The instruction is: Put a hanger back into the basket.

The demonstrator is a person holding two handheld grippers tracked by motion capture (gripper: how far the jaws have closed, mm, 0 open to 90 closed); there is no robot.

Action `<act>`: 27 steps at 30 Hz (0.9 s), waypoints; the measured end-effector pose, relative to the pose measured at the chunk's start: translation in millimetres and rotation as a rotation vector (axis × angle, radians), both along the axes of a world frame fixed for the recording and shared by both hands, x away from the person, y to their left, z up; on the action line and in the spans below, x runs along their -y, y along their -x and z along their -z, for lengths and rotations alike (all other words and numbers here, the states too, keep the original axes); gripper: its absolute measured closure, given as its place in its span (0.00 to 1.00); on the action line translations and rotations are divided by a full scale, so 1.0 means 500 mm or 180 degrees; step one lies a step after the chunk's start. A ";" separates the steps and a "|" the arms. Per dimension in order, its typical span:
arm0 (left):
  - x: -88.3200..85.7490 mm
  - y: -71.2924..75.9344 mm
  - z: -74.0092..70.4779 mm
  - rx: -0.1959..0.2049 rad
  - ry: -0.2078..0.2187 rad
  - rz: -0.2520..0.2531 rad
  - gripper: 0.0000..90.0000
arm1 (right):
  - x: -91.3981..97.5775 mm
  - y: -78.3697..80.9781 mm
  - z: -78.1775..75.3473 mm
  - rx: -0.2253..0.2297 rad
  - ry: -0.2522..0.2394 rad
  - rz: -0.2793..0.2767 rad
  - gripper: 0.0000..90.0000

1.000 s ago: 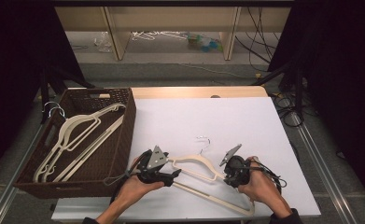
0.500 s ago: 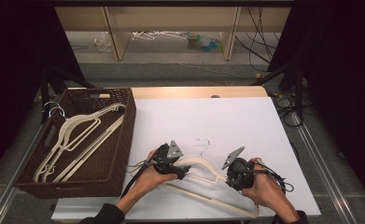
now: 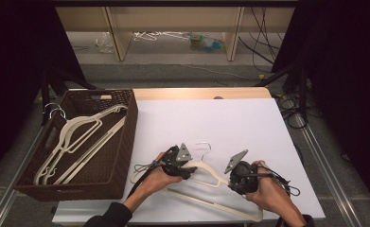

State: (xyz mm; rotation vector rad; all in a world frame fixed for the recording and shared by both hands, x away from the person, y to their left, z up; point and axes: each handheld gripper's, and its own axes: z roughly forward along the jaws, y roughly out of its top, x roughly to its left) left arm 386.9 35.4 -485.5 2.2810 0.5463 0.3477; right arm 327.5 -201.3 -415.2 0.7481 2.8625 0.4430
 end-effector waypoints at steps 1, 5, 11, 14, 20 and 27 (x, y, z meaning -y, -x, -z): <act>0.000 0.001 0.000 -0.0012 0.0002 0.0030 0.65 | 0.000 0.000 0.001 -0.0002 0.0003 -0.0004 0.88; -0.002 0.003 -0.005 0.0010 -0.0140 0.0196 0.72 | -0.002 0.003 0.001 -0.0001 0.0003 -0.0072 0.88; -0.009 0.009 -0.032 0.0097 -0.0213 0.0384 0.77 | 0.007 0.001 0.000 0.0030 -0.0020 -0.0138 0.88; -0.013 0.018 -0.052 0.0173 -0.0268 0.0476 0.78 | 0.012 0.001 0.004 0.0014 -0.0032 -0.0154 0.88; -0.027 0.037 -0.089 0.0298 -0.0247 0.0554 0.79 | 0.023 -0.002 0.004 0.0019 -0.0200 -0.0250 0.85; -0.048 0.058 -0.123 0.0268 -0.0062 0.0558 0.81 | 0.026 0.003 -0.009 0.0165 -0.0273 -0.0330 0.79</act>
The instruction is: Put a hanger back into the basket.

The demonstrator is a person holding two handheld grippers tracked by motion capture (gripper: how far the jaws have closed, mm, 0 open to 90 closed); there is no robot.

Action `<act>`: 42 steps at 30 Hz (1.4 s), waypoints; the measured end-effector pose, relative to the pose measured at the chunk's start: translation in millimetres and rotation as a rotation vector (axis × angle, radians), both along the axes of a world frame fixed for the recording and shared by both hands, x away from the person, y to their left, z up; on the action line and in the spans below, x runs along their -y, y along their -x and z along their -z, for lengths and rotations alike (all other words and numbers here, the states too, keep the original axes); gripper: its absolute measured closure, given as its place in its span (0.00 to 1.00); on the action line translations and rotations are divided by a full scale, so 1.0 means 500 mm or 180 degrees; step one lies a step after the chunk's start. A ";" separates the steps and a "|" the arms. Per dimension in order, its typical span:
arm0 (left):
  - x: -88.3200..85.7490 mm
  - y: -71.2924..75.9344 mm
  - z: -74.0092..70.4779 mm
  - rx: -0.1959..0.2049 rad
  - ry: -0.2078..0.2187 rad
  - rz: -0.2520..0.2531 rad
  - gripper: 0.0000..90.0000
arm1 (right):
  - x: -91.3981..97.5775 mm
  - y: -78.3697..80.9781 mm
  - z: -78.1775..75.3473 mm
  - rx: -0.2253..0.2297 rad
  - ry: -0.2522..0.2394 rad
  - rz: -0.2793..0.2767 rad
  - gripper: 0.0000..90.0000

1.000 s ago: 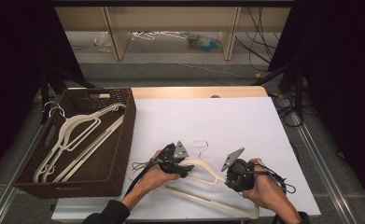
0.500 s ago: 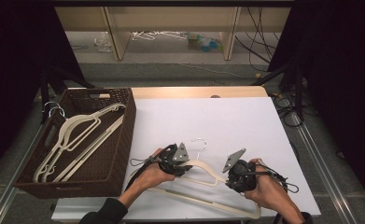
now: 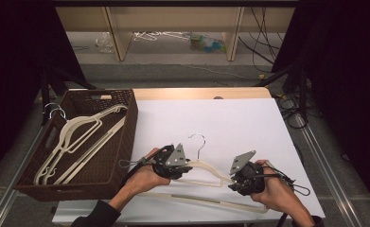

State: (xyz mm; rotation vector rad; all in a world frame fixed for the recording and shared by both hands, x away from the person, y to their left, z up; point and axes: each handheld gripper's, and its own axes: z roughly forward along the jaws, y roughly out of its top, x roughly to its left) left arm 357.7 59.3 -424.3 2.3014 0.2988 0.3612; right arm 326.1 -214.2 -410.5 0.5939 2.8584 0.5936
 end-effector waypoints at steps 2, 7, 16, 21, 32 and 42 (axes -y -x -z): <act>-0.005 0.002 -0.004 -0.0038 0.0076 -0.0022 0.81 | -0.001 0.003 -0.006 0.0030 -0.0006 -0.0021 0.78; -0.004 0.010 -0.006 -0.0087 0.0134 -0.0005 0.82 | 0.002 0.006 -0.014 0.0086 0.0027 -0.0036 0.79; -0.001 0.013 -0.008 -0.0125 0.0149 0.0098 0.82 | 0.011 0.007 -0.013 0.0007 0.0103 -0.0168 0.89; -0.007 0.005 -0.005 -0.0268 0.0270 0.0146 0.82 | 0.011 0.010 -0.017 0.0031 0.0129 -0.0255 0.89; -0.019 -0.001 -0.006 -0.0608 0.0463 0.0280 0.85 | 0.016 0.006 -0.011 0.0067 0.0133 -0.0352 0.89; -0.006 0.034 -0.024 -0.0817 0.0638 0.0515 0.94 | 0.034 0.002 -0.018 0.0137 -0.0012 -0.0269 0.79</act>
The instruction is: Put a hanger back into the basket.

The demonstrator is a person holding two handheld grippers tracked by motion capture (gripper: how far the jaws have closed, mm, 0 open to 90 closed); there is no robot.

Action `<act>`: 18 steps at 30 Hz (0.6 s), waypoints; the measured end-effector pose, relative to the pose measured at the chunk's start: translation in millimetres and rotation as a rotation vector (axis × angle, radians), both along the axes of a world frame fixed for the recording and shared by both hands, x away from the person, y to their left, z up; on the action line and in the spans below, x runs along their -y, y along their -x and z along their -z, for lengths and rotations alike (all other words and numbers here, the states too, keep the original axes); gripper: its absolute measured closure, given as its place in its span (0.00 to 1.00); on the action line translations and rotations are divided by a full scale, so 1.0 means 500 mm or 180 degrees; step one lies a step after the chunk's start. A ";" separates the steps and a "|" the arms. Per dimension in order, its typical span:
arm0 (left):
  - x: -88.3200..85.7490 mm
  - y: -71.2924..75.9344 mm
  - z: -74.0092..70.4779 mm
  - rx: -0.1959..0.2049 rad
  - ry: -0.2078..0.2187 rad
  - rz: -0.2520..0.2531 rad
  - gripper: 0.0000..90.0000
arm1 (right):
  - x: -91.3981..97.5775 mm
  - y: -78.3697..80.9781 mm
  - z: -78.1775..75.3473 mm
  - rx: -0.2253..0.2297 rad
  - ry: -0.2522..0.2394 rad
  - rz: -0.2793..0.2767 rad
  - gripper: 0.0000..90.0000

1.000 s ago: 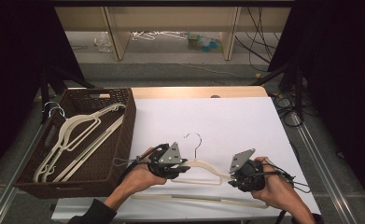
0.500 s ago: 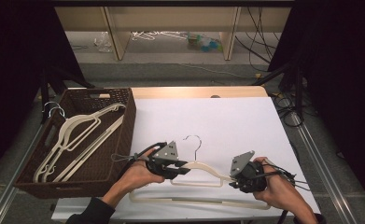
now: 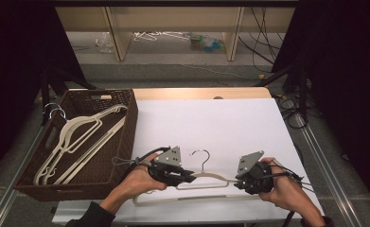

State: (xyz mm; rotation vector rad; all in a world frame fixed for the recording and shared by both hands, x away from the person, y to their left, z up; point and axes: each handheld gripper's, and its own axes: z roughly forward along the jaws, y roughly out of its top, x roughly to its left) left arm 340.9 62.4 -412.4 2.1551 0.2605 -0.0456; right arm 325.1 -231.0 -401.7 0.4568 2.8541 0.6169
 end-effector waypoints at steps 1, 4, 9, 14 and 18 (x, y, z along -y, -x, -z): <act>0.002 0.006 -0.002 0.0002 0.0012 0.0031 0.94 | 0.001 0.001 -0.001 0.0011 -0.0027 -0.0006 0.77; 0.006 0.013 -0.006 0.0058 -0.0030 -0.0035 0.95 | 0.000 0.006 -0.012 0.0068 -0.0045 -0.0024 0.71; 0.007 0.015 -0.009 0.0075 -0.0040 -0.0139 0.95 | 0.001 0.008 -0.026 0.0177 -0.0142 0.0159 0.59; -0.003 0.009 -0.014 0.0075 -0.0040 -0.0240 0.95 | 0.013 0.002 -0.038 0.0320 -0.0415 0.0491 0.49; -0.016 0.003 -0.020 0.0000 0.0052 -0.0417 0.95 | 0.028 -0.002 -0.046 0.0385 -0.0718 0.0725 0.43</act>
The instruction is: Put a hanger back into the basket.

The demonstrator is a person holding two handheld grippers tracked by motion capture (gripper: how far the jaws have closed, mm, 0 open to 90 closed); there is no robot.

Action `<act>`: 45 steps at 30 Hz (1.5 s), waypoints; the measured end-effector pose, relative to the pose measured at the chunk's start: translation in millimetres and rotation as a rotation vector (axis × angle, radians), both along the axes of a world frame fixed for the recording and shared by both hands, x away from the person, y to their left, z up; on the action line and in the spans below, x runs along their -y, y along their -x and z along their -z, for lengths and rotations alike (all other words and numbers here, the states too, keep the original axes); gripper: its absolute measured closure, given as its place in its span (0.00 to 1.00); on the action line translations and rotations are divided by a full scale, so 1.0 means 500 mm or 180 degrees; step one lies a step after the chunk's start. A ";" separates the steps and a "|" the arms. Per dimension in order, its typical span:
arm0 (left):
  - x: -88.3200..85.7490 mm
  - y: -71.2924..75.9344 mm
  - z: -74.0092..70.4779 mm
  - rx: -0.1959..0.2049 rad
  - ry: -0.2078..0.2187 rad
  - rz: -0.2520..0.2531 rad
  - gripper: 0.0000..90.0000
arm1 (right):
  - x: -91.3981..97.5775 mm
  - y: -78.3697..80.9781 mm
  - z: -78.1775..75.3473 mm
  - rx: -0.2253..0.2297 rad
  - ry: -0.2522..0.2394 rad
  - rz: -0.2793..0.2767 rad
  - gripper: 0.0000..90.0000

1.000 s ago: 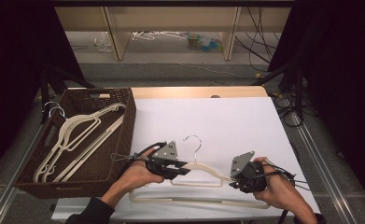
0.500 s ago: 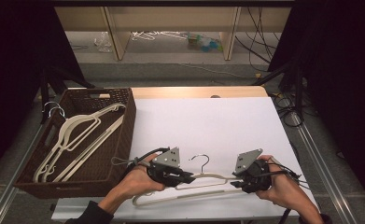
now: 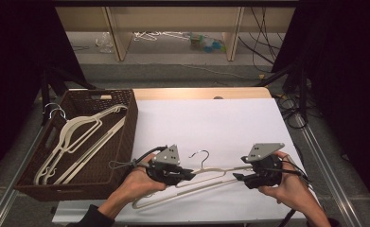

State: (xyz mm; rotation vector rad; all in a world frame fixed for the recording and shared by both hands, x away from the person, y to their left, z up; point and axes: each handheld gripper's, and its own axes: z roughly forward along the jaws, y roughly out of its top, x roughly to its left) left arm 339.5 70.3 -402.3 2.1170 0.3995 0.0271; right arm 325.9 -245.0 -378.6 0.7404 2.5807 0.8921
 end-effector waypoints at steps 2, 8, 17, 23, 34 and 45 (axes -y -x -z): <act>-0.010 -0.005 -0.004 -0.0047 0.0065 -0.0075 0.95 | 0.007 -0.001 -0.001 0.0024 -0.0141 0.0080 0.39; -0.042 -0.012 -0.021 -0.0174 0.0271 -0.0328 0.95 | 0.028 0.003 -0.001 0.0049 -0.0339 0.0327 0.35; -0.096 -0.014 -0.073 -0.0190 0.0706 -0.0639 0.95 | 0.034 0.025 0.020 -0.0008 -0.0393 0.0325 0.34; -0.122 -0.003 -0.108 -0.0209 0.0991 -0.0741 0.95 | 0.038 0.034 0.046 0.0034 -0.0506 0.0411 0.29; -0.178 0.017 -0.182 -0.0113 0.1354 -0.0870 0.95 | 0.043 0.046 0.072 -0.0051 -0.0546 0.0417 0.29; -0.264 0.013 -0.285 0.0071 0.1404 -0.1066 0.95 | 0.047 0.053 0.085 -0.0099 -0.0521 0.0430 0.29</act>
